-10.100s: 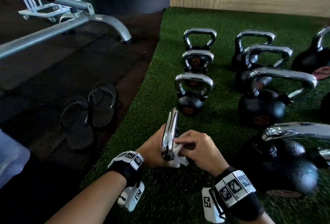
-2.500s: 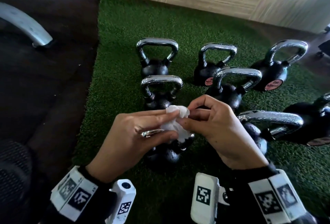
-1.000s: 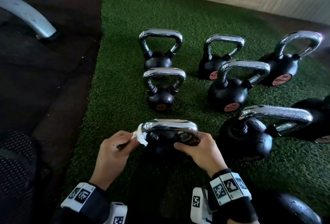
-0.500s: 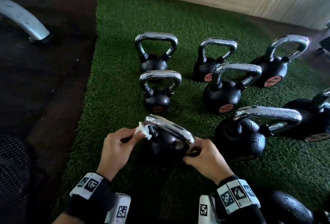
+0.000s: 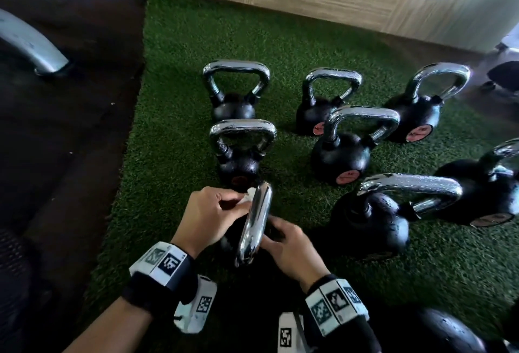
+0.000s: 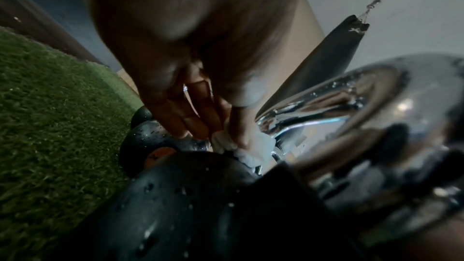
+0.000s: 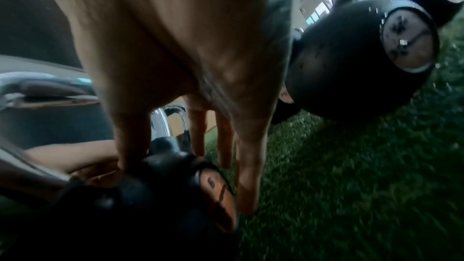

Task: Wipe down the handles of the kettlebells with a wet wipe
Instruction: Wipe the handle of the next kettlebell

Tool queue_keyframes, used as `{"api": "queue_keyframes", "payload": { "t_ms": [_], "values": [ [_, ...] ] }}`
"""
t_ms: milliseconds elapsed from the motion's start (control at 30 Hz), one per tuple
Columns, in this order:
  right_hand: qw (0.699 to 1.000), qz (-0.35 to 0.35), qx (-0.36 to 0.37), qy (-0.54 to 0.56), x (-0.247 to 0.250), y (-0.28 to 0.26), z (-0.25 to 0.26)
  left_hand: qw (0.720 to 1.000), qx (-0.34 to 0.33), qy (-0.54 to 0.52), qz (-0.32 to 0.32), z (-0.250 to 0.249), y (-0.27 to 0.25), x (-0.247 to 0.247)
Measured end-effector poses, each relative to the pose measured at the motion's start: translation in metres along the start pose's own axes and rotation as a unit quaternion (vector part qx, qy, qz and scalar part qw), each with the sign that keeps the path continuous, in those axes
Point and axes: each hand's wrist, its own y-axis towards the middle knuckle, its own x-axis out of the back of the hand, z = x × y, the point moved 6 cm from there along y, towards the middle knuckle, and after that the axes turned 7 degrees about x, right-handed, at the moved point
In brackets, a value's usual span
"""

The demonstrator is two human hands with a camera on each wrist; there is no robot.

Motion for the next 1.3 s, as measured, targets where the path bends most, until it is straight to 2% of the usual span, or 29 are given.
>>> {"api": "queue_keyframes", "payload": {
  "t_ms": [67, 100, 167, 233, 433, 633, 767, 833, 967, 1100, 1233, 1300],
  "values": [
    [0.992, 0.033, -0.015, 0.125, -0.013, 0.002, -0.005, 1.000, -0.019, 0.009, -0.009, -0.006, 0.000, 0.000],
    [0.989, 0.024, -0.002, 0.148, -0.013, 0.004, -0.007, 0.999, -0.035, 0.010, -0.018, -0.010, 0.001, 0.001],
    [0.988, 0.004, 0.027, 0.154, -0.010, 0.006, -0.010, 0.997, -0.070, 0.001, -0.035, -0.017, 0.006, 0.004],
    [0.986, -0.001, 0.040, 0.165, -0.011, 0.008, -0.012, 0.996, -0.091, -0.012, -0.025, -0.018, 0.011, 0.006],
    [0.984, -0.006, 0.033, 0.178, -0.014, 0.018, -0.027, 0.995, -0.022, -0.077, 0.066, -0.002, 0.026, 0.001],
    [0.986, -0.001, 0.036, 0.165, -0.013, 0.022, -0.033, 0.983, -0.025, -0.107, 0.150, -0.003, 0.016, 0.010],
    [0.984, 0.008, 0.035, 0.173, -0.013, 0.023, -0.034, 0.981, -0.038, -0.138, 0.133, -0.010, 0.004, 0.016],
    [0.985, 0.001, 0.035, 0.167, -0.013, 0.024, -0.037, 0.983, -0.033, -0.128, 0.131, -0.014, 0.000, 0.018],
    [0.985, -0.001, 0.025, 0.168, -0.011, 0.028, -0.038, 0.976, -0.033, -0.078, 0.200, -0.015, -0.018, 0.027],
    [0.984, 0.009, 0.004, 0.177, -0.012, 0.031, -0.037, 0.983, -0.068, -0.060, 0.157, -0.019, -0.032, 0.041],
    [0.980, 0.017, -0.007, 0.199, -0.011, 0.029, -0.038, 0.971, -0.053, -0.044, 0.228, -0.013, -0.047, 0.033],
    [0.979, 0.015, -0.011, 0.201, -0.010, 0.028, -0.036, 0.975, -0.074, -0.032, 0.206, -0.009, -0.054, 0.035]
  ]
}}
